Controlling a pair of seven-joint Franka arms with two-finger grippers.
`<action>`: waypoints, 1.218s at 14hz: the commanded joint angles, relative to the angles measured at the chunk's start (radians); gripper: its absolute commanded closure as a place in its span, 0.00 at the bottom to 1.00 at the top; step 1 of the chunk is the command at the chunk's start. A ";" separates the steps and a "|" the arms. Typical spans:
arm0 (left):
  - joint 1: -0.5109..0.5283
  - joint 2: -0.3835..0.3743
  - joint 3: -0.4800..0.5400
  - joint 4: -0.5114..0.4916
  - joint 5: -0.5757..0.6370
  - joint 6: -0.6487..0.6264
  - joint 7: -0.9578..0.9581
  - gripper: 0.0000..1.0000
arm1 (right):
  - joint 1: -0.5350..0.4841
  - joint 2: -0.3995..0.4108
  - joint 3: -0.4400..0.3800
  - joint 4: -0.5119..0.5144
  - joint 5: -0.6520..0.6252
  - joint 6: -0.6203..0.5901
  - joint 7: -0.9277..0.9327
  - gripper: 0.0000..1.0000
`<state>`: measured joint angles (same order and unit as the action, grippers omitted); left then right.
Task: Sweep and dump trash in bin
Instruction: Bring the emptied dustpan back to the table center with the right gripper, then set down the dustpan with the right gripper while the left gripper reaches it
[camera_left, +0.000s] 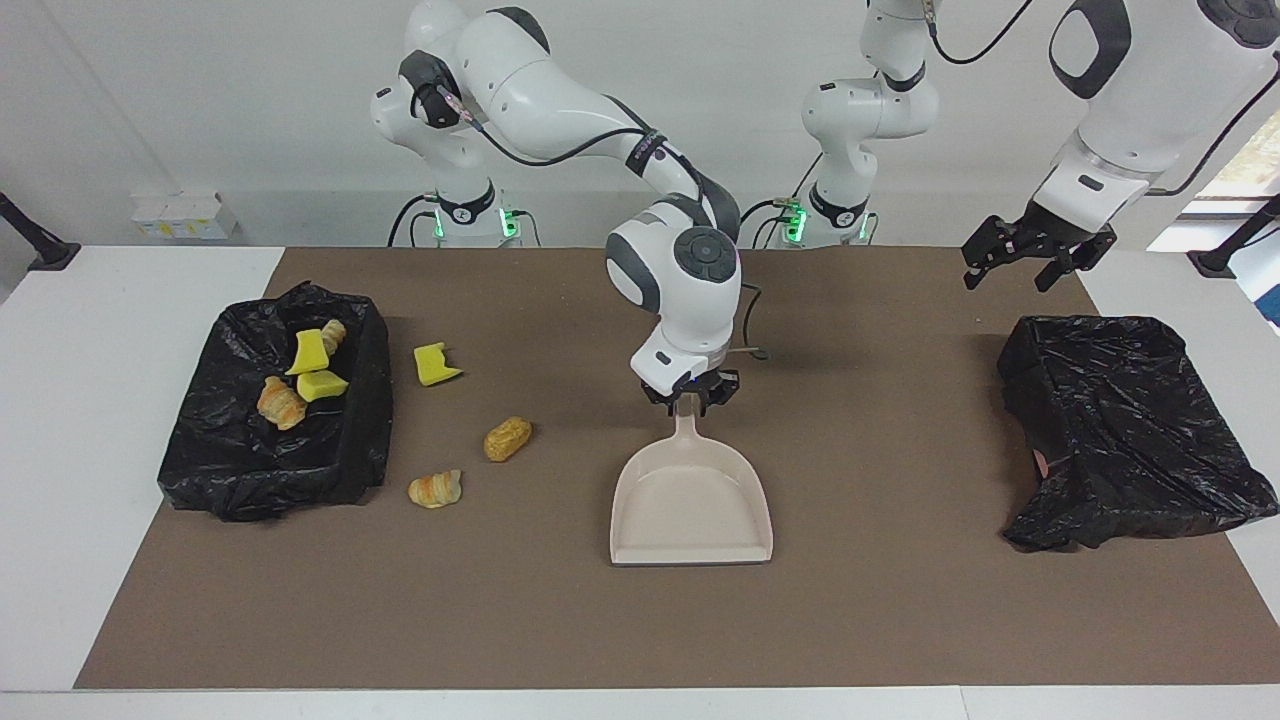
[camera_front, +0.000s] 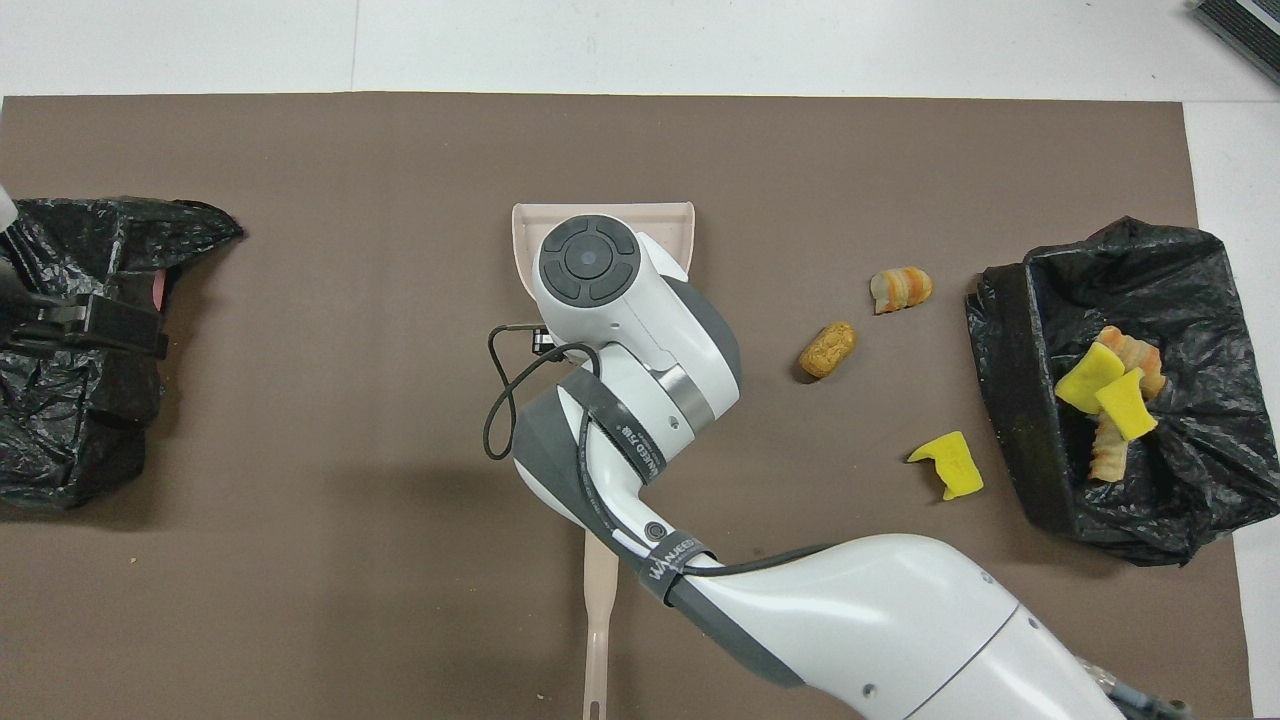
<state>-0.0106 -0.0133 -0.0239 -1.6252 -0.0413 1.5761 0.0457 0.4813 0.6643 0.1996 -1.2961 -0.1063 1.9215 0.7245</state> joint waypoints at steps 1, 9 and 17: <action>0.000 -0.007 -0.002 -0.005 0.017 0.008 0.013 0.00 | -0.006 -0.040 0.003 -0.026 0.020 -0.032 -0.004 0.11; -0.014 0.004 -0.011 -0.009 0.018 0.038 0.020 0.00 | -0.004 -0.374 0.050 -0.291 0.175 -0.171 0.027 0.00; -0.178 0.165 -0.014 0.002 0.009 0.189 0.019 0.00 | 0.112 -0.647 0.054 -0.785 0.329 0.096 0.115 0.00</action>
<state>-0.1399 0.1015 -0.0487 -1.6295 -0.0413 1.7123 0.0597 0.5698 0.1466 0.2550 -1.8356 0.1871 1.8591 0.8194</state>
